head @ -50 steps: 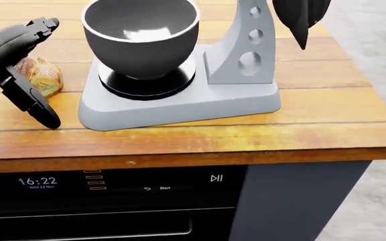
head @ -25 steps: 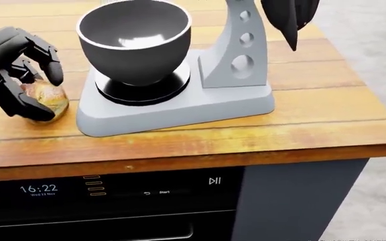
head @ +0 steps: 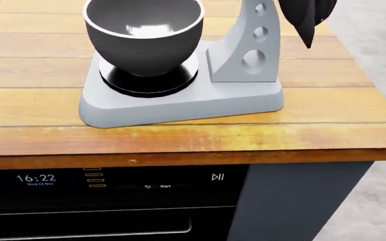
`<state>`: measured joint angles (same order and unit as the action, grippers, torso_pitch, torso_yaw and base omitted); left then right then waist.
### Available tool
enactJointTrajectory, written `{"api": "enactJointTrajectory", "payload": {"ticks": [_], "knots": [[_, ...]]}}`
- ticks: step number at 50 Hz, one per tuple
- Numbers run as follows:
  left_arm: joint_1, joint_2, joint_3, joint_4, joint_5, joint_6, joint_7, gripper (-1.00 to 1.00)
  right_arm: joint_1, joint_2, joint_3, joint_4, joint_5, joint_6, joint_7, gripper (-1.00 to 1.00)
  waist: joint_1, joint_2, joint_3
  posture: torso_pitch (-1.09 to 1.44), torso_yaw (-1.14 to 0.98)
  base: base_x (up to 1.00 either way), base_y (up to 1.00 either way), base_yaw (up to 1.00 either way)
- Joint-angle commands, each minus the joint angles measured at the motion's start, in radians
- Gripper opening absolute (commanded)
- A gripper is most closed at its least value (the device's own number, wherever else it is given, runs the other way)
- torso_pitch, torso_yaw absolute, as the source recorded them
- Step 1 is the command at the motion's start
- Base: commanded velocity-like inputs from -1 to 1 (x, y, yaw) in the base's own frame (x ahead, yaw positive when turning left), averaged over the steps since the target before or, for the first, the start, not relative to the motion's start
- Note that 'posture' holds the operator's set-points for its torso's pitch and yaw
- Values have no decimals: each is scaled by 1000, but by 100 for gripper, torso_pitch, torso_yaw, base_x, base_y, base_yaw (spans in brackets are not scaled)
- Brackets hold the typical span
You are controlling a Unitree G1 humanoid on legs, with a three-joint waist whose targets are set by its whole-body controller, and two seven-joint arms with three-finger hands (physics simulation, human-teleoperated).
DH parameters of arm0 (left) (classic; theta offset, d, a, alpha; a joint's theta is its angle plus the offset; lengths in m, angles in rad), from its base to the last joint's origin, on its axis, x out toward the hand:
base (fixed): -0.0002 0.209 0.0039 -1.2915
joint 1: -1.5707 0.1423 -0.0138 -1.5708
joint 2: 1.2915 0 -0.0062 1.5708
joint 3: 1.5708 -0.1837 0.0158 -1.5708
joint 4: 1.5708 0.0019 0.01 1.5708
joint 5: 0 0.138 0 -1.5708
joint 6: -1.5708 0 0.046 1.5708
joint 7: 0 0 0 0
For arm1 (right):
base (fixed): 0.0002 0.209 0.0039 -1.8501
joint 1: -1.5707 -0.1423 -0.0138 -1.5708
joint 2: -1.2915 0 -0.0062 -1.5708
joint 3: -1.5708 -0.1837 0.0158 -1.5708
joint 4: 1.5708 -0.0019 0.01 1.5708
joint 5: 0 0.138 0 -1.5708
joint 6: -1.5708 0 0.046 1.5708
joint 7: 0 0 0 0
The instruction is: Place the bread in the stand mixer bowl.
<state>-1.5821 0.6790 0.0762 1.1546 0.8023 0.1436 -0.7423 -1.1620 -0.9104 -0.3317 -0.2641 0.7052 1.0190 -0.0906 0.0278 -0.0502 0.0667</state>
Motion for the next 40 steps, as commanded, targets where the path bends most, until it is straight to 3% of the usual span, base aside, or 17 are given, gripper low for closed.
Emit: {"api": "enactJointTrajectory", "payload": {"ticks": [1, 4, 6, 11, 12, 15, 25, 40], "knots": [[-73, 3, 2, -41, -3, -3, -7, -96, -23, -15, -13, -7, -1, -26, -9, 100, -2, 5, -27, 0, 0, 0, 0, 0], [-147, -7, -8, -25, 15, -20, 35, -96, -19, -18, -13, -16, 6, -21, -14, 100, 1, -1, -22, 0, 0, 0, 0, 0], [-185, -23, -6, -13, 11, 3, 13, -96, -15, -17, -11, -16, 6, -25, -15, 100, 2, -5, -20, 0, 0, 0, 0, 0], [-228, -95, -8, -27, 2, 16, 39, -95, -20, -22, -16, -9, 13, -24, -15, 100, 7, -11, -14, 0, 0, 0, 0, 0], [-238, -112, -18, -39, 2, 13, 7, -95, -20, -25, -18, -5, 15, -26, -13, 100, 8, -12, -14, 0, 0, 0, 0, 0], [-254, -140, -25, -37, 7, 20, 13, -95, -14, -24, -15, -2, 17, -35, -14, 100, 11, -17, -13, 0, 0, 0, 0, 0], [-273, -208, -38, -52, 9, 37, 9, -95, -13, -35, -15, 5, 30, -38, -23, 100, 10, -25, -14, 0, 0, 0, 0, 0], [-196, -311, -48, -97, -18, 56, 65, -96, -15, -47, -19, 17, 44, -48, -26, 100, 11, -32, -16, 0, 0, 0, 0, 0]]}}
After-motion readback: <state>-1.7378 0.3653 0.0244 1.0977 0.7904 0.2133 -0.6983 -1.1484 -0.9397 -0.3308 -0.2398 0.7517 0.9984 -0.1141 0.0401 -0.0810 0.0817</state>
